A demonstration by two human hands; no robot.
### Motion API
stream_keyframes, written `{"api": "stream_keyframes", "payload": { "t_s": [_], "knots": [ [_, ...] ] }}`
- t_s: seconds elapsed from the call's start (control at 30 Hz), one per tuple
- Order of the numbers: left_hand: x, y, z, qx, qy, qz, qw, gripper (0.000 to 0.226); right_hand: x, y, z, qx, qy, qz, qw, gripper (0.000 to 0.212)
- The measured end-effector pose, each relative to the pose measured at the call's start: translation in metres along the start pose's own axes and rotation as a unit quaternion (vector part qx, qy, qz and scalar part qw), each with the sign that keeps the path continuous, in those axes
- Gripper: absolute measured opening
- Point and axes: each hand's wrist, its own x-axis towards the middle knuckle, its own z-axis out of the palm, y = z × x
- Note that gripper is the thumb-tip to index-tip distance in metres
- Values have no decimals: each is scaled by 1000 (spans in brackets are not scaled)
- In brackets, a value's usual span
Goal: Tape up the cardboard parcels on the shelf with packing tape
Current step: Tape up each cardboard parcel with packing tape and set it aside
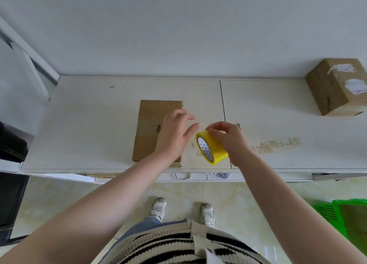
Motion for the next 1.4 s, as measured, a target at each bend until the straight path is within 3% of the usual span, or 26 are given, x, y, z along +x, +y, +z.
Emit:
{"api": "stream_keyframes", "payload": {
  "t_s": [0.07,0.23,0.33,0.4,0.47,0.57,0.73,0.83,0.93,1.1,1.2,1.3,1.4],
  "knots": [
    [-1,21,1,-132,-27,-116,984,29,-4,-2,5,19,10,-15,1000,15],
    [7,29,4,-286,-25,-330,899,13,-14,-7,17,48,25,-23,998,14],
    [11,34,-4,-357,-28,-382,852,15,-15,-6,24,35,49,-53,997,14],
    [12,35,-10,-379,-29,-382,842,18,-15,-8,26,36,61,-84,994,41],
    [11,35,-14,-373,-31,-369,851,15,-17,-9,25,7,79,-147,986,56],
    [10,37,-17,-356,-35,-345,868,14,-19,-10,26,-39,90,-236,967,41],
    [11,39,-24,-307,-53,-281,908,15,-20,-10,26,-59,96,-260,959,31],
    [12,35,-24,-289,-61,-269,917,17,-24,-10,26,-98,121,-279,948,36],
    [12,37,-25,-273,-65,-260,924,20,-23,-6,25,-147,121,-302,934,23],
    [13,37,-29,-210,-59,-221,951,19,-20,-7,27,-100,102,-272,952,19],
    [9,39,-29,-122,-27,-155,980,14,-19,-15,30,-61,84,-229,968,20],
    [5,43,-22,-102,-10,-140,985,11,-13,-19,32,-18,65,-168,984,16],
    [7,39,-25,-117,-28,-114,986,48,-10,-21,29,29,51,-109,992,17]
  ]
}}
